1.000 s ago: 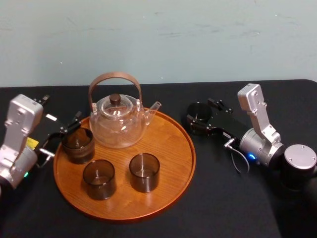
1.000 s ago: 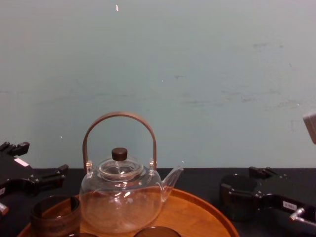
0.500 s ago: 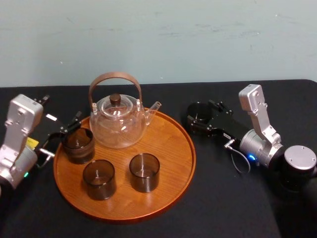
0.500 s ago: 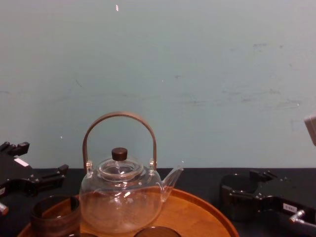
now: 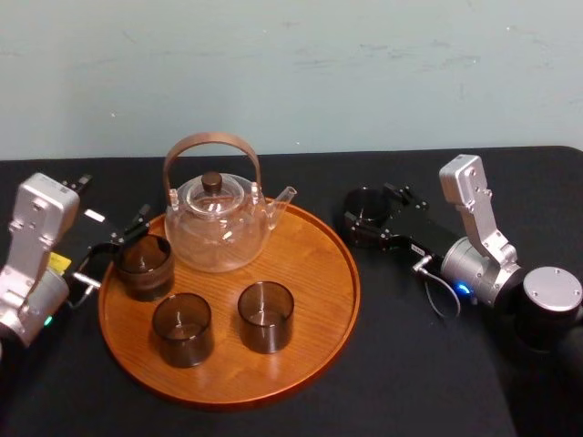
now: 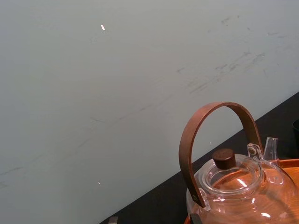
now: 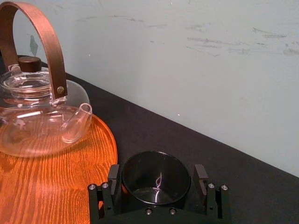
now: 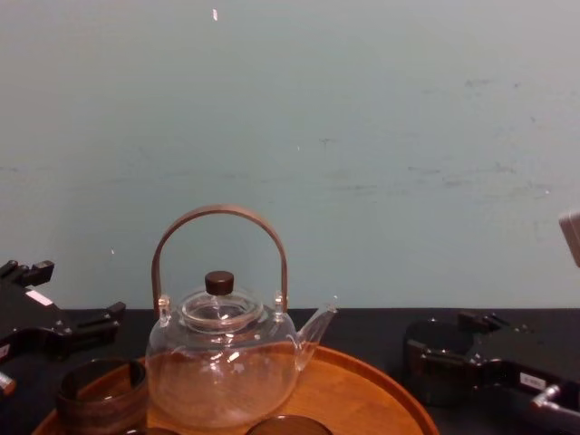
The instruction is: Pick up the glass from the table and place it on the tray.
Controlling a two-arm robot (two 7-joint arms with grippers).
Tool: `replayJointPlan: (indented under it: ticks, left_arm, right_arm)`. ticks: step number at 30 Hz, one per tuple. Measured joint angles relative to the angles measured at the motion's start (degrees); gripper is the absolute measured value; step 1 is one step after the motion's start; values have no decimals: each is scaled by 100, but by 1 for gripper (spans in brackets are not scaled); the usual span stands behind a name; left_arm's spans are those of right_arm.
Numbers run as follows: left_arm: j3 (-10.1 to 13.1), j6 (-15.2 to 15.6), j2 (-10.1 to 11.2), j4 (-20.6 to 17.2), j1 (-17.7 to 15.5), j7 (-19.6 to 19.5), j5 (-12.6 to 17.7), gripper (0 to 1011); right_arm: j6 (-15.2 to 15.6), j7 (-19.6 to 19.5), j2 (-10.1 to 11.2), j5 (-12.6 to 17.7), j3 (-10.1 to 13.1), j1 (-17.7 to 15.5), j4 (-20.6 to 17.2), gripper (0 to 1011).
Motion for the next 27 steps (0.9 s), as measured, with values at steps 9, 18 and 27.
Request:
replayJointPlan:
  ticks: [9, 18, 27]
  left_arm:
    - [0, 0, 0, 0, 0, 0, 0, 1001]
    - [0, 0, 0, 0, 0, 0, 0, 1001]
    - [0, 0, 0, 0, 0, 0, 0, 1001]
  right_arm:
    - [0, 4, 3, 1, 0, 0, -5, 918]
    - [-1, 6, 4, 1, 0, 0, -8, 898]
    - [-1, 6, 4, 1, 0, 0, -8, 898]
